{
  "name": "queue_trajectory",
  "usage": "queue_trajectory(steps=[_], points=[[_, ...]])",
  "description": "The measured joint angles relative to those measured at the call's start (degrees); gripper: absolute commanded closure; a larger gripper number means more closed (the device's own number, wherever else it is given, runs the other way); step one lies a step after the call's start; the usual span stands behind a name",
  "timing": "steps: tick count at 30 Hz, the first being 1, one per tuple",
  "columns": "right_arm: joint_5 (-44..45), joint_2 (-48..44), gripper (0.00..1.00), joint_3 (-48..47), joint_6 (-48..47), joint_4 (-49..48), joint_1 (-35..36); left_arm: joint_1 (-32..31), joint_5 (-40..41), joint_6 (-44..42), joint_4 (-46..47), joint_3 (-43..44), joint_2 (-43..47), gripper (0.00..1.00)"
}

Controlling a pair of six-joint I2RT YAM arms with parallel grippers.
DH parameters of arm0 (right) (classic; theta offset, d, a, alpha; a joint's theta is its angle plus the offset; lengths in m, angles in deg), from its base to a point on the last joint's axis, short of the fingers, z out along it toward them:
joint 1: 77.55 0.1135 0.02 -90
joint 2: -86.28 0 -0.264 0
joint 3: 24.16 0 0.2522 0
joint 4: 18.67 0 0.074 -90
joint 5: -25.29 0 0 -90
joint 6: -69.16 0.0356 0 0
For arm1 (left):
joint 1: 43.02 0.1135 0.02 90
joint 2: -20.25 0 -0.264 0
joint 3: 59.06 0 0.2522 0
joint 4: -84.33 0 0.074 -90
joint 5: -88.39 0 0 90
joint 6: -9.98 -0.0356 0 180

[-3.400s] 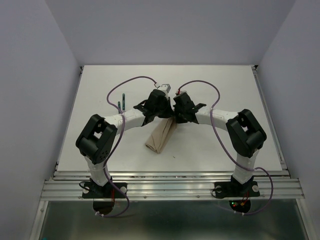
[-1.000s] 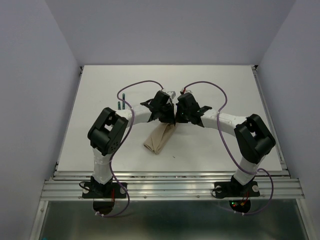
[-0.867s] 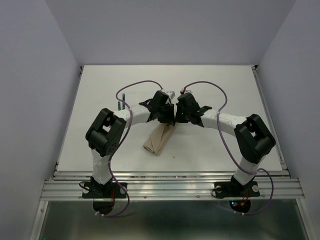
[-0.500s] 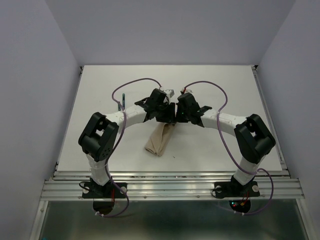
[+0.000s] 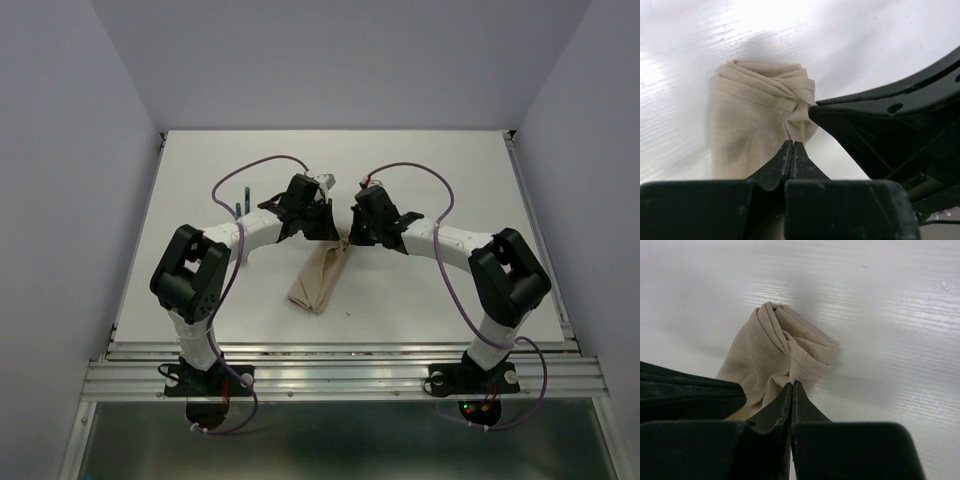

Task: Fold the napkin into a case and place the utensils inside
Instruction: Stuff the top corner of the smaller-rectangle-folded napkin into the folded napkin.

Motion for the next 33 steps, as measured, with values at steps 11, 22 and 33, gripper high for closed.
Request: queue_trajectory(steps=[11,22,33], points=[[-0.48,0.00,0.99,0.00,0.00,-0.02,0.00,1.11,-2.25,2.05,4.31,0.28,-4.52,1.00],[-0.68,0.00,0.99,0.00,0.00,0.02,-0.02,1.14,-4.68,2.86,5.70,1.46,-7.80,1.00],[-1.20,0.00,0.99,0.00,-0.02,0.07,-0.02,1.03,-7.78,4.74,8.22,2.58,-10.69,1.00]])
